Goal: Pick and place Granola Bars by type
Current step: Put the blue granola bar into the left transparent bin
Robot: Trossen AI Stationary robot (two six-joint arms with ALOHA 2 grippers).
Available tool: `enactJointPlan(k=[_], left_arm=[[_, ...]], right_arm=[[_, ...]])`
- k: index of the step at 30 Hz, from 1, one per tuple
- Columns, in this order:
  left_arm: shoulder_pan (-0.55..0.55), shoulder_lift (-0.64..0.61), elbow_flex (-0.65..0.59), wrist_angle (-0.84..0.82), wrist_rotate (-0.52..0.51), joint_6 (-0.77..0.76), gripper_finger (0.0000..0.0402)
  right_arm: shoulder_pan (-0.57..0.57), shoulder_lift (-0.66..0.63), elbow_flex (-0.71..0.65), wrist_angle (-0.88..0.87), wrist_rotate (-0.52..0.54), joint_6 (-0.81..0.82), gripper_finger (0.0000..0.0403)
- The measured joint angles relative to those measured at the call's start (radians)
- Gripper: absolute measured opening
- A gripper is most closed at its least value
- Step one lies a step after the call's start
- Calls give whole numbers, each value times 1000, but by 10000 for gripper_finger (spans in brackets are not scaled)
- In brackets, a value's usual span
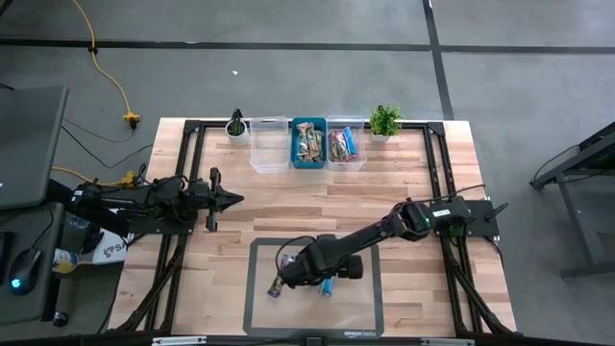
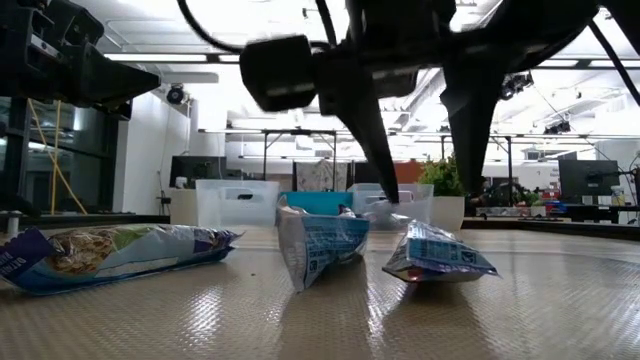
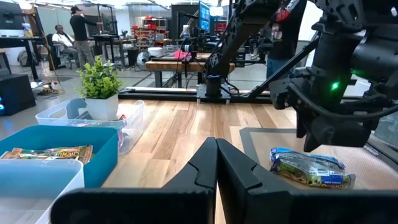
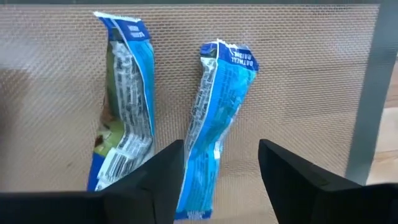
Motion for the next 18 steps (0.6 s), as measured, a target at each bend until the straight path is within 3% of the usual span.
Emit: enactJointPlan(k=[18], left_arm=[[0, 0, 0, 0, 0, 0, 1]], right_arm=[[0, 63, -1, 26, -36, 22, 184]])
